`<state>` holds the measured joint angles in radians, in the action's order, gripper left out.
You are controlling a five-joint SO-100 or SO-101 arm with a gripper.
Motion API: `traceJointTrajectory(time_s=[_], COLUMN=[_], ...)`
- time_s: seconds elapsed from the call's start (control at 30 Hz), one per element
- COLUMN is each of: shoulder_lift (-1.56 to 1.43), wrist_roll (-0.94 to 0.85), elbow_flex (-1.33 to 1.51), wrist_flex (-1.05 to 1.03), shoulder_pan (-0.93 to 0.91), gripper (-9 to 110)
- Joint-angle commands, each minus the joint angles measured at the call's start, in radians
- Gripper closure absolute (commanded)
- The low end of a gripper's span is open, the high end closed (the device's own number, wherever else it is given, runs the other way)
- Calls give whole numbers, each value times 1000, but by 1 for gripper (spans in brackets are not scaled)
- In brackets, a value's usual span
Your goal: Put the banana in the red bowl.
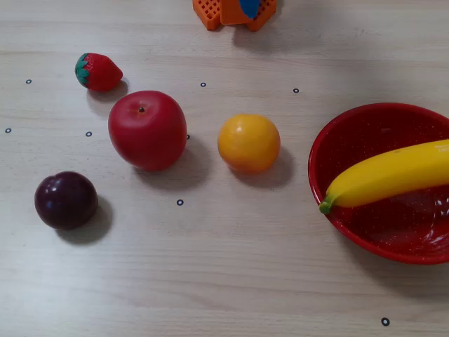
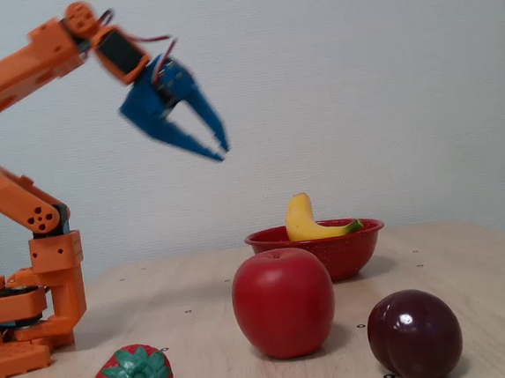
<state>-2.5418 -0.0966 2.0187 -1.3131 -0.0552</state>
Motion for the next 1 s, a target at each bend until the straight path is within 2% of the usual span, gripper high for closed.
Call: traceJointTrajectory(time_s=[0.0, 0.37, 0.57, 0.97], shoulder_lift=[-176, -581, -706, -765], wrist_roll=[-9, -18, -101, -221], elbow_flex=[97, 621, 839, 1025], wrist_flex=[-28, 72, 210, 327], shoulder_pan=[34, 112, 114, 100], gripper=[101, 101, 101, 101])
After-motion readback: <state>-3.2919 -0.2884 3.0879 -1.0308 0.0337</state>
